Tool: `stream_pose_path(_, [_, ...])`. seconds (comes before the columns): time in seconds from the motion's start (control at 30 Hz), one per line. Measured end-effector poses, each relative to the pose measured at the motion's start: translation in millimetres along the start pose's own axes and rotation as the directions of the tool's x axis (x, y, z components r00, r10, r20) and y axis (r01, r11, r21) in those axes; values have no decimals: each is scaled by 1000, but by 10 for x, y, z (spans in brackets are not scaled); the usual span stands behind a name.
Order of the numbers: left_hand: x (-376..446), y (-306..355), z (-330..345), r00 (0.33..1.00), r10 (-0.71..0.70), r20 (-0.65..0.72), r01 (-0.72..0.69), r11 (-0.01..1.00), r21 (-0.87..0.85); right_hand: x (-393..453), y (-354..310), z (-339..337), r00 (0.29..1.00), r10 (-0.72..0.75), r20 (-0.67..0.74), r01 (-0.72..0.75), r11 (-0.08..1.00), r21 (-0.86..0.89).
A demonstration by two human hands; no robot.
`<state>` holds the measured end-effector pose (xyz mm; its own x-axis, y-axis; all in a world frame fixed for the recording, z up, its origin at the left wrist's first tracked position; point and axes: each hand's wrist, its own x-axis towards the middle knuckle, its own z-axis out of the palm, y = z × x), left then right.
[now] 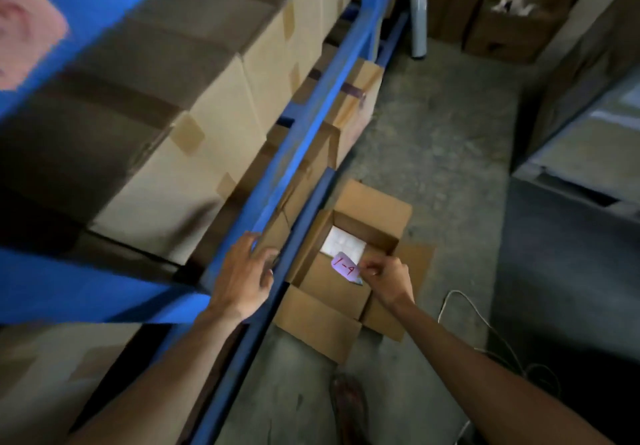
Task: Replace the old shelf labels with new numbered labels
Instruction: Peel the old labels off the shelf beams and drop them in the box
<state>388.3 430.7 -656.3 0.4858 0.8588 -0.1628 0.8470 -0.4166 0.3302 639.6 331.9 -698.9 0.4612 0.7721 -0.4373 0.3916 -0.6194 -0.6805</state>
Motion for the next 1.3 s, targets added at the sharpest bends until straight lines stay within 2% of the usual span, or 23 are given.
stream_pose_path(0.3, [756,-464,520,995,-12,95,-14,963,268,764,444,444,993,51,107,-26,975,-221])
stream_pose_path(0.47, [762,-602,733,999,42,20,-47,914,402,1083,651,634,988,18,156,47,912,-407])
stream_pose_path(0.77, [796,-631,829,993,92,-73,-50,893,446,1574,717,918,982,-44,184,154,752,-641])
stream_pose_path(1.0, [793,-594,801,996,76,-55,-41,882,470,1652,704,1043,992,-61,114,126,652,-748])
stream_pose_path(1.2, [791,-604,820,994,88,-66,-48,887,460,1659,718,1082,995,-16,102,92,596,-798])
stream_pose_path(1.3, [793,-595,818,995,84,-56,-48,883,467,1685,723,1073,998,-17,67,62,631,-773])
